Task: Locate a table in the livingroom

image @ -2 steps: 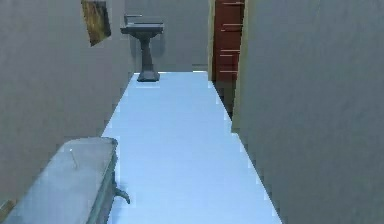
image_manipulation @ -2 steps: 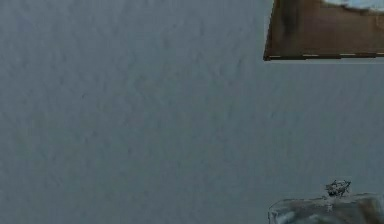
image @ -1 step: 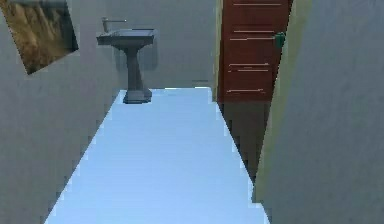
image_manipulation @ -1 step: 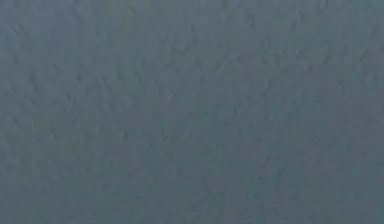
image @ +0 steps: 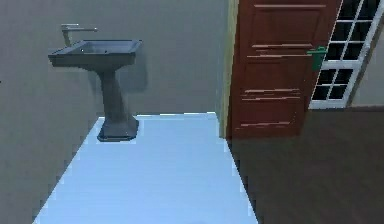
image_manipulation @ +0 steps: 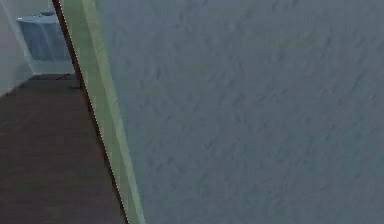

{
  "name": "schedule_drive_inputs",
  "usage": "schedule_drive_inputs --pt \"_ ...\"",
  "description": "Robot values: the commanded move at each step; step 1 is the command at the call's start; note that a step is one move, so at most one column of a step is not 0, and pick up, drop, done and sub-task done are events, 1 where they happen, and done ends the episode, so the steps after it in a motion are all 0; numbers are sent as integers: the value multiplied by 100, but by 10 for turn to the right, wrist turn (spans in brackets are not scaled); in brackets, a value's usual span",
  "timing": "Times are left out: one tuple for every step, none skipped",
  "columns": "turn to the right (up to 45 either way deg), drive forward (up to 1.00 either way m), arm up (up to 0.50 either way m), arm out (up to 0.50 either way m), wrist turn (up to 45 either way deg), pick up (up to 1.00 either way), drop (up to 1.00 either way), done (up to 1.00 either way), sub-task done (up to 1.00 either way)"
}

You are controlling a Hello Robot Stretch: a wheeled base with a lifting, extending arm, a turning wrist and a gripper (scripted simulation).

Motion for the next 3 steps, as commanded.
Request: schedule_drive_inputs --pt "90 0 0 0 0 0 0 0 0" --pt "0 40 0 0 0 0 0 0 0" --pt "450 0 0 0 0 0 0 0 0"
